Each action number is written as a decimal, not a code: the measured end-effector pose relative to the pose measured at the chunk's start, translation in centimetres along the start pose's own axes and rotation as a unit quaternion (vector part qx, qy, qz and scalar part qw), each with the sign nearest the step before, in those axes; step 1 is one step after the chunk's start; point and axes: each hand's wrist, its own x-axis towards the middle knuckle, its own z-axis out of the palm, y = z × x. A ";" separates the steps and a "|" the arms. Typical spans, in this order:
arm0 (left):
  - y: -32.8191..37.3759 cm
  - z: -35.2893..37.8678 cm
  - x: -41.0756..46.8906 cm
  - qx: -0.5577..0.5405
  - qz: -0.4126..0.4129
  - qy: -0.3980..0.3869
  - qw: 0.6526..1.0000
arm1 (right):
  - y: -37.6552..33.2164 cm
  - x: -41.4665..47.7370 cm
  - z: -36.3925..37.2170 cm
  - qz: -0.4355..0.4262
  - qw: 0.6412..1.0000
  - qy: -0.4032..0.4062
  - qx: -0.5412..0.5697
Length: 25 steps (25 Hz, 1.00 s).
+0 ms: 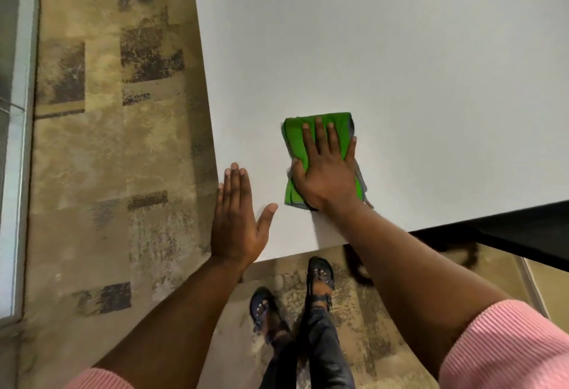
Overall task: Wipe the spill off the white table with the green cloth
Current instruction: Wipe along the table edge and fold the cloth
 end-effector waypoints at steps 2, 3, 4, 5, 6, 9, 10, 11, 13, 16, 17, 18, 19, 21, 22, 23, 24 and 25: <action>-0.3 0.1 -0.2 -0.036 0.020 0.017 0.999 | -2.5 -3.6 1.1 -0.056 0.998 -0.010 -0.009; -0.3 0.0 -0.3 -0.052 0.030 0.024 0.998 | -3.2 -5.7 1.5 -0.063 0.998 -0.015 -0.009; -0.3 -0.1 -0.4 -0.063 0.037 0.025 0.997 | -3.6 -7.8 1.7 -0.062 0.998 -0.019 -0.005; -0.2 -0.3 -0.5 -0.067 0.041 0.020 0.997 | -3.8 -9.6 1.9 -0.057 0.998 -0.026 -0.004; 0.0 -0.5 -0.6 -0.065 0.046 0.011 0.997 | -3.9 -11.0 2.1 -0.055 0.998 -0.040 -0.006; 1.1 -1.4 -1.4 -0.031 0.080 -0.004 0.996 | -3.2 -12.8 1.4 -0.065 0.994 -0.087 -0.007; 1.7 -1.8 -1.7 -0.020 0.096 -0.006 0.995 | -2.7 -13.0 0.9 -0.073 0.993 -0.089 0.000; 2.3 -2.2 -1.9 -0.011 0.111 -0.007 0.994 | -2.2 -13.1 0.2 -0.081 0.993 -0.080 0.009; 3.7 -3.1 -1.8 0.001 0.136 -0.006 0.991 | -0.8 -12.9 -1.1 -0.090 0.995 -0.036 0.020; 5.3 -3.7 -0.5 0.035 0.107 -0.034 0.993 | 1.7 -10.5 -2.6 -0.108 0.994 0.016 0.003; 5.6 -4.0 -0.1 0.042 0.083 -0.068 0.993 | 2.3 -9.5 -2.9 -0.120 0.993 0.014 -0.012; 5.7 -4.2 0.1 0.048 0.061 -0.104 0.992 | 2.7 -8.5 -3.0 -0.128 0.991 0.008 -0.030; 5.6 -4.3 0.2 0.060 0.044 -0.124 0.989 | 3.0 -7.7 -3.1 -0.132 0.990 0.003 -0.045; 5.5 -4.3 0.2 0.086 0.024 -0.128 0.988 | 3.5 -6.9 -3.0 -0.132 0.989 0.004 -0.059; 5.6 -4.3 0.2 0.088 0.016 -0.118 0.989 | 3.6 -6.6 -2.9 -0.130 0.990 0.010 -0.059; 5.6 -4.2 0.1 0.082 0.008 -0.106 0.991 | 3.7 -6.4 -2.8 -0.127 0.990 0.017 -0.054; 5.7 -4.1 0.1 0.071 -0.002 -0.095 0.993 | 3.7 -6.3 -2.7 -0.126 0.991 0.026 -0.048; 5.7 -3.8 0.1 0.061 -0.010 -0.088 0.994 | 3.8 -6.2 -2.5 -0.126 0.991 0.035 -0.042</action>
